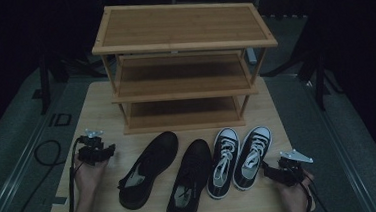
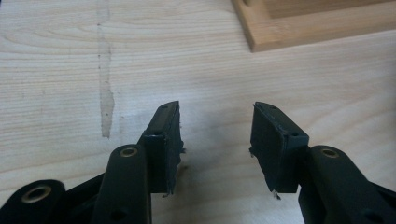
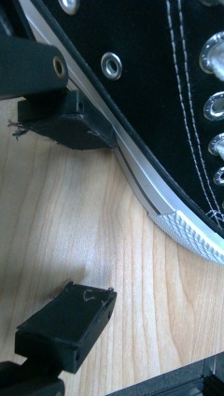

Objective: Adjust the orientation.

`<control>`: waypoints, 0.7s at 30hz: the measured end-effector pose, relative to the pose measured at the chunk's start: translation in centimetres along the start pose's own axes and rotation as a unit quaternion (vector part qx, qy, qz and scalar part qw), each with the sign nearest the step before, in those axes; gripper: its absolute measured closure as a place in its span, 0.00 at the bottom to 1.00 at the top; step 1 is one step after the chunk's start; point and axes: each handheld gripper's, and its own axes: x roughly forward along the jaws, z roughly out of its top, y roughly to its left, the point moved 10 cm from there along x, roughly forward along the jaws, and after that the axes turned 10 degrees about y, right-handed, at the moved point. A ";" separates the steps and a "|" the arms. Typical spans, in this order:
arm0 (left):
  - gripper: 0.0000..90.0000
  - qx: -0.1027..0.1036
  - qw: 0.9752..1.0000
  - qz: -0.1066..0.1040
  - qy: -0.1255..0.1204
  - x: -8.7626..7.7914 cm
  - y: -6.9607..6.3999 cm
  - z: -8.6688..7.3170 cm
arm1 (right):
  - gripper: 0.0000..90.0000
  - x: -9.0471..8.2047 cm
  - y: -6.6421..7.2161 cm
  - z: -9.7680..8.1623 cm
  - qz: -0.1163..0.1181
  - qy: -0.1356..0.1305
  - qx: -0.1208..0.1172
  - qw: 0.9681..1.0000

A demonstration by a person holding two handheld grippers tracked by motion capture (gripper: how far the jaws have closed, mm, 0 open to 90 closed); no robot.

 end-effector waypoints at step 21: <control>0.56 0.103 0.993 -0.062 0.006 -5.9 -5.3 0.4 | 0.25 -0.2 0.3 -0.2 0.006 0.000 -0.009 1.000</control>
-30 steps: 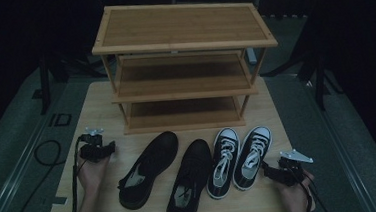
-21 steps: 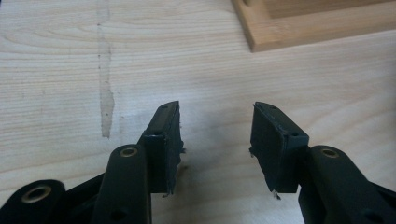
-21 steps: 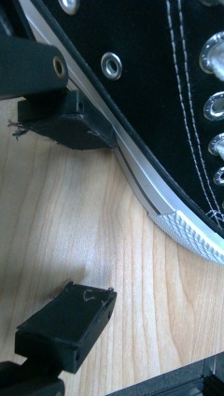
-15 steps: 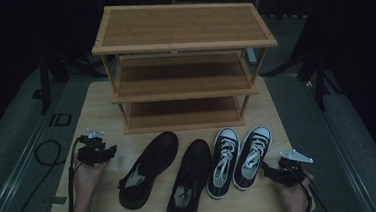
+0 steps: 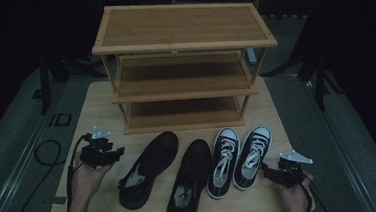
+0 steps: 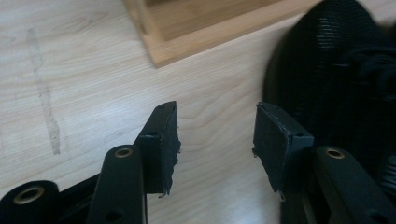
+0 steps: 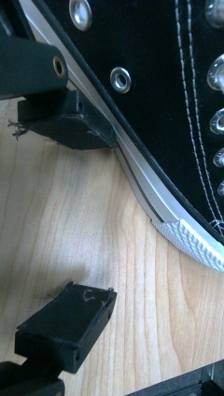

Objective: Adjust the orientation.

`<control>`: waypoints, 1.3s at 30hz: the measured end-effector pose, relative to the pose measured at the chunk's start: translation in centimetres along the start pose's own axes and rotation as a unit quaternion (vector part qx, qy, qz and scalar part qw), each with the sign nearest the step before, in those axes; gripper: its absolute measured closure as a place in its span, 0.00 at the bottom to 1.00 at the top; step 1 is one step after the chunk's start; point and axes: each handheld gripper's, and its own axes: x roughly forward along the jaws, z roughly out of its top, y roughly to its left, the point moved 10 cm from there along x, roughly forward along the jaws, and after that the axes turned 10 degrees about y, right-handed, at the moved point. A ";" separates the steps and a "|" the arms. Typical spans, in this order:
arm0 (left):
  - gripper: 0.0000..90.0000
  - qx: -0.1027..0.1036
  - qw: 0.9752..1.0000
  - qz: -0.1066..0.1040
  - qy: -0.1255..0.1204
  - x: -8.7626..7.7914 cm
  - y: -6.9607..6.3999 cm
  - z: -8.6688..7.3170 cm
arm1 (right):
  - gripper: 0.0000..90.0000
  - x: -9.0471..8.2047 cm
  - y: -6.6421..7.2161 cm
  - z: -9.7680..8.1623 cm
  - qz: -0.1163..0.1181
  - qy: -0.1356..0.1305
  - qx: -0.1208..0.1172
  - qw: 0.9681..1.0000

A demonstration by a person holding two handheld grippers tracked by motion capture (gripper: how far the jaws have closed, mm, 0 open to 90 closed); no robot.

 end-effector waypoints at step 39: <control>0.71 0.097 0.990 -0.074 0.075 -1.3 -7.5 -1.0 | 0.25 0.0 0.0 0.0 0.000 0.000 0.000 1.000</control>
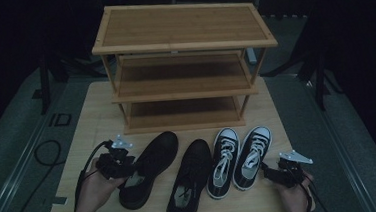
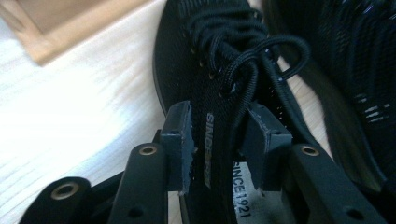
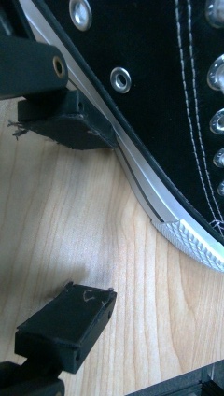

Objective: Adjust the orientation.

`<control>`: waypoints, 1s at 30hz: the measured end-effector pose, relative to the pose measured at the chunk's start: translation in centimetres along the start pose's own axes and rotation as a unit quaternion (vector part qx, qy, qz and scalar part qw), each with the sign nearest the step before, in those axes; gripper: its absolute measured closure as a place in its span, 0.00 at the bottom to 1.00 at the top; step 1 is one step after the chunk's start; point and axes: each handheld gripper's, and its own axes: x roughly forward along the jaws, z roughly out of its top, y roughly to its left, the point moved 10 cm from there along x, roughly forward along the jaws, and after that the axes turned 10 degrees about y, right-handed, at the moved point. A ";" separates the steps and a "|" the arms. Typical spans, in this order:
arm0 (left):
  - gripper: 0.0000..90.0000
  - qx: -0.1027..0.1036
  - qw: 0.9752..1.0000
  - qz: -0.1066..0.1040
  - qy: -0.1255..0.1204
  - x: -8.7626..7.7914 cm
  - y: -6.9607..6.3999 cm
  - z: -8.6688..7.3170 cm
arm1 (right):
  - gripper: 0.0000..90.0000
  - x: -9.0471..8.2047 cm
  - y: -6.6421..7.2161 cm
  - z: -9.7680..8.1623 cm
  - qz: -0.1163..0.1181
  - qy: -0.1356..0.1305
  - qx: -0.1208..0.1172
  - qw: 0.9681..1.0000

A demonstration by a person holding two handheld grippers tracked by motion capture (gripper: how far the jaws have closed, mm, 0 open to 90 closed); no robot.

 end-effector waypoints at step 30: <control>0.98 -0.058 0.998 -0.004 0.007 2.7 1.5 3.2 | 0.25 0.0 0.0 0.0 0.000 0.000 0.000 1.000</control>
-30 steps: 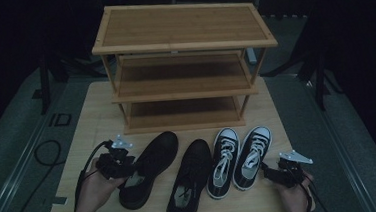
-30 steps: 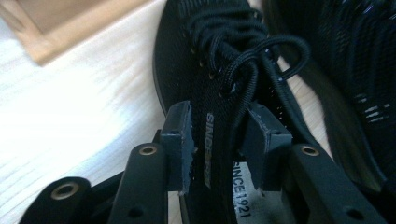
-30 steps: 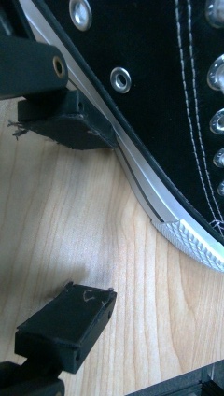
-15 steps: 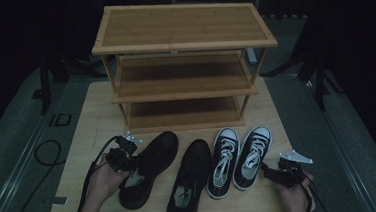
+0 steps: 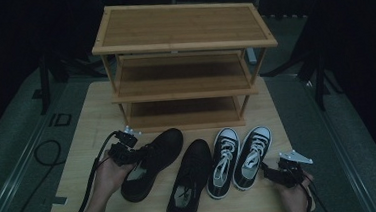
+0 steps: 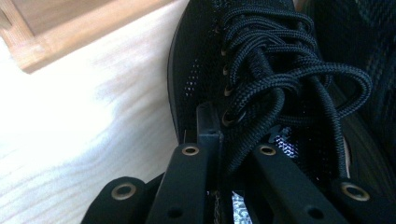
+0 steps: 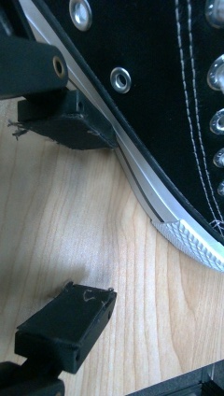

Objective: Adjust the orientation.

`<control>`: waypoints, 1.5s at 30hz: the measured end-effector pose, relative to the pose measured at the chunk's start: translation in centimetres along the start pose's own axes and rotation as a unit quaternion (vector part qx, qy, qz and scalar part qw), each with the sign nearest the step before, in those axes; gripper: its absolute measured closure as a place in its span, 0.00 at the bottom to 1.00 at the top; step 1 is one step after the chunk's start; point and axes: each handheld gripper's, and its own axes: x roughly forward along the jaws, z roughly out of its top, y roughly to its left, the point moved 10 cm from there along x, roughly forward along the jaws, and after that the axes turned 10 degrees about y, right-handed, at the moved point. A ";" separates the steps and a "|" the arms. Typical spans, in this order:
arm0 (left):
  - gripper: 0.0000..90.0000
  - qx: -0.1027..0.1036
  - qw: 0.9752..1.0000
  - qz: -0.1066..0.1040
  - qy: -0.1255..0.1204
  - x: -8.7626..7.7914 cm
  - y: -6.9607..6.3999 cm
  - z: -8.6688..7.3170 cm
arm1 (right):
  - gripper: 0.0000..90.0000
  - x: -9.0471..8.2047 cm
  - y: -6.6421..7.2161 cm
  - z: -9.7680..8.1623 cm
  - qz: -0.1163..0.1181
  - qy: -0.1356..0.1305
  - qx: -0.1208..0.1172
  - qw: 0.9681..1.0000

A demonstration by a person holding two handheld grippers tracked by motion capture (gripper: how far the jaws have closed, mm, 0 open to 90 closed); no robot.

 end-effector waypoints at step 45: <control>0.70 -0.111 0.985 0.086 -0.099 1.4 2.8 7.5 | 0.24 0.0 0.0 0.0 0.000 0.000 0.000 1.000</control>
